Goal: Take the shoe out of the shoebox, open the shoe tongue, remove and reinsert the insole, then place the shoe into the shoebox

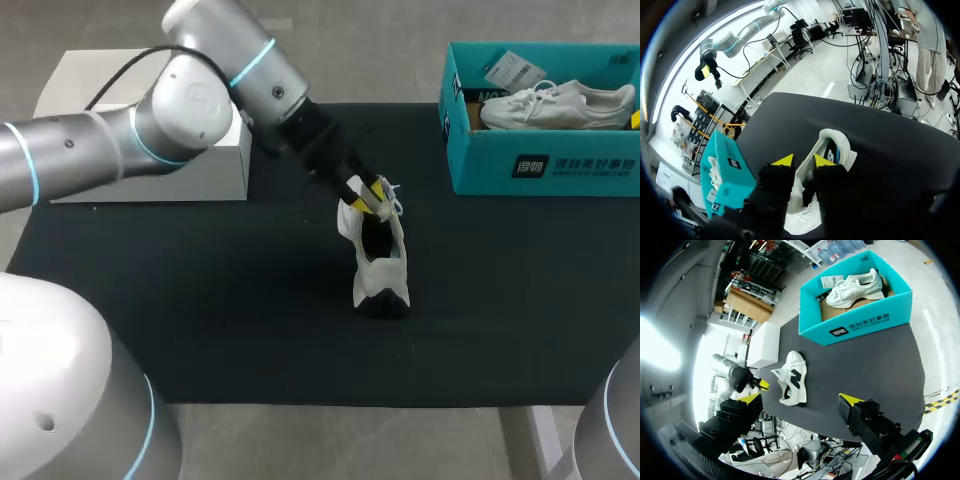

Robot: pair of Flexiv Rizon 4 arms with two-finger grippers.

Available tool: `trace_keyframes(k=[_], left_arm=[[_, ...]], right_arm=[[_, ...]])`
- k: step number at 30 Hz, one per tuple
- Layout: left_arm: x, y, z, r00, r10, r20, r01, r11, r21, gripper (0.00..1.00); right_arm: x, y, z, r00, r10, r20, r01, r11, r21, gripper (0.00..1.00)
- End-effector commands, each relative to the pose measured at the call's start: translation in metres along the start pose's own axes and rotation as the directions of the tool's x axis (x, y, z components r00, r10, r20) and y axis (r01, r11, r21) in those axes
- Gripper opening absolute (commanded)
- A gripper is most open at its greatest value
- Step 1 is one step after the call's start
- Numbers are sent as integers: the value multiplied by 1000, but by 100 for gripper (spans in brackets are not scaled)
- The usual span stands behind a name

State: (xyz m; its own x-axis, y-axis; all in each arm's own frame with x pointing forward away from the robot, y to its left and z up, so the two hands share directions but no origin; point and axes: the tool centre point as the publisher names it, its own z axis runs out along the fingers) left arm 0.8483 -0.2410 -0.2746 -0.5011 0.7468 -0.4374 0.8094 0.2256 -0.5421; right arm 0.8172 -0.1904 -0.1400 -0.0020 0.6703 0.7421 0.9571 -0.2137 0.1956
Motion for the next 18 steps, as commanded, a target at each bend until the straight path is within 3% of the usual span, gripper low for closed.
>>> trace_keyframes(k=[1,6,18], left_arm=[[-1,3,4,889,151,-432,-185,982,-38,0],[11,6,19,805,238,-543,-311,949,-46,0],[8,23,38,750,337,-569,-408,913,2,0]], right_arm=[[0,-1,0,1000,1,2,-1,1000,-1,100],[0,-1,0,1000,1,2,-1,1000,-1,100],[0,-1,0,1000,1,2,-1,1000,-1,100]])
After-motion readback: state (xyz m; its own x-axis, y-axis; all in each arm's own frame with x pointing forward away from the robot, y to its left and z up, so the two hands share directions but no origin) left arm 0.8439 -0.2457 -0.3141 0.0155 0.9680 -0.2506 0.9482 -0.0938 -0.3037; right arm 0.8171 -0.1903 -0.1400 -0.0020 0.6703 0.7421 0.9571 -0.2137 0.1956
